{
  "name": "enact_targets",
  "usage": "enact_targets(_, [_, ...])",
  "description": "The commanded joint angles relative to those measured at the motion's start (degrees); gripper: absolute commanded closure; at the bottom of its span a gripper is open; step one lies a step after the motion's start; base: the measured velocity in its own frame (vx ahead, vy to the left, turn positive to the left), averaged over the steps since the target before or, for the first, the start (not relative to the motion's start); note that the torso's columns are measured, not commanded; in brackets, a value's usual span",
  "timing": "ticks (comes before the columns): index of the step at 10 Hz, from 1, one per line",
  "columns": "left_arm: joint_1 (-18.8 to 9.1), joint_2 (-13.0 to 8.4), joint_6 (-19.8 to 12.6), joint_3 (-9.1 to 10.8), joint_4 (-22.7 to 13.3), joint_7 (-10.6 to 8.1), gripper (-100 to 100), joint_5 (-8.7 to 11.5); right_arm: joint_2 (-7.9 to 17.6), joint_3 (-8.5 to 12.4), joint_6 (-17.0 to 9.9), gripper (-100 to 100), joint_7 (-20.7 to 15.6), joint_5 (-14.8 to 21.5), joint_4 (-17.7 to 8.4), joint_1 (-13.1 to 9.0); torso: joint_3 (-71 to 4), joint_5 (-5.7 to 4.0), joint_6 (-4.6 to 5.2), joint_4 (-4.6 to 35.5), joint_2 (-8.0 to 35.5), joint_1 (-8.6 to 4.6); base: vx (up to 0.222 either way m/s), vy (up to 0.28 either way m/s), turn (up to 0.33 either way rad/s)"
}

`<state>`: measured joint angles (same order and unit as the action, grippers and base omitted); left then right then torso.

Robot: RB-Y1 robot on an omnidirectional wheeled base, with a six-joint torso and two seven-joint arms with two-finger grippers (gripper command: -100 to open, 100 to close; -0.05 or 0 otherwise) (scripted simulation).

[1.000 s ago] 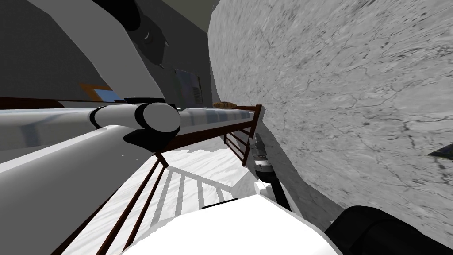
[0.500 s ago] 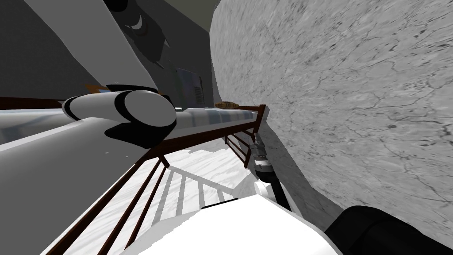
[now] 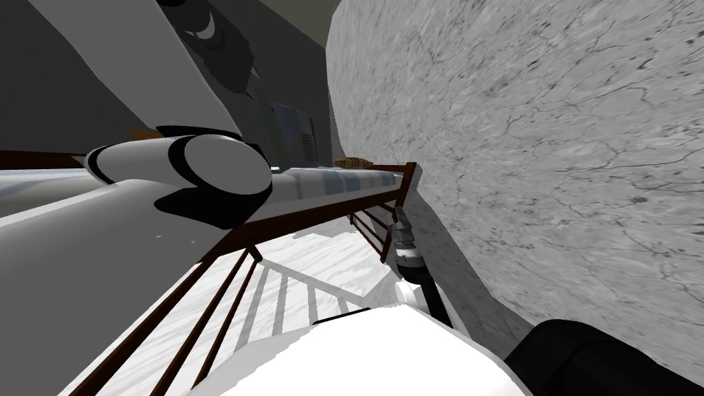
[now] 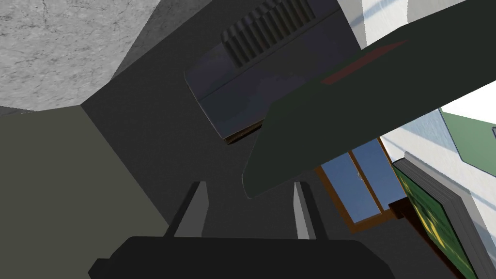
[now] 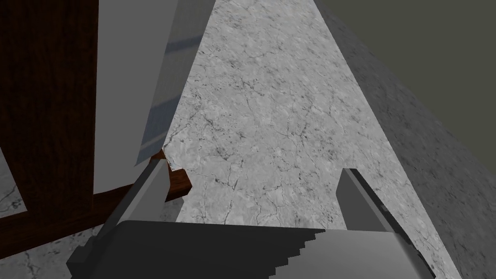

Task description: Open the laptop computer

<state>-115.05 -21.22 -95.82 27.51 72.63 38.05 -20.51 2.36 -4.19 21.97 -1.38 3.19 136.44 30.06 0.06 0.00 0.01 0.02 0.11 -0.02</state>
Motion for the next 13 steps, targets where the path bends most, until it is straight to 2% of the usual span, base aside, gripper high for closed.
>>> enact_targets(1, [1.9, -0.6, 0.7, 3.72, 3.5, -2.22, 100, 0.6, 0.0, 0.0, 0.0, 0, 0.0, 0.0, 0.0, 0.0, 0.1, 0.04, -0.01, 0.0, 0.1, 0.06, -0.037, 0.011, -0.028])
enact_targets(5, [4.3, -1.4, 1.6, 8.69, 8.1, -5.18, 100, 1.5, 0.0, 0.0, 0.0, 0, 0.0, 0.0, 0.0, 0.0, 0.0, 0.42, -0.24, -0.1, 0.1, 0.69, -0.043, 0.003, -0.006])
enact_targets(8, [6.2, -2.0, 2.3, 12.41, 11.6, -7.41, 100, 2.1, 0.0, 0.0, 0.0, 0, 0.0, 0.0, 0.0, 0.0, -0.1, 0.2, -0.08, -0.1, -0.2, 0.46, -0.044, 0.013, 0.007])
enact_targets(9, [6.0, -1.9, 2.3, 11.73, 11.0, -6.78, 100, 2.1, 0.0, 0.0, 0.0, 0, 0.0, 0.0, 0.0, 0.0, -0.1, 0.07, -0.02, -0.1, -0.2, 0.17, -0.017, 0.013, 0.001])
enact_targets(10, [7.2, -1.5, 3.9, 11.06, 10.9, -6.68, -100, 2.7, 0.0, 0.0, 0.0, 0, 0.0, 0.0, 0.0, 0.0, -0.1, -0.05, 0.01, -0.1, -0.2, -0.11, -0.025, 0.004, -0.001])
enact_targets(13, [9.2, -0.5, 7.1, 9.31, 10.5, -6.19, -100, 3.7, 0.0, 0.0, 0.0, 0, 0.0, 0.0, 0.0, 0.0, 0.0, -0.04, 0.0, 0.0, 0.0, -0.13, -0.057, -0.008, -0.005])
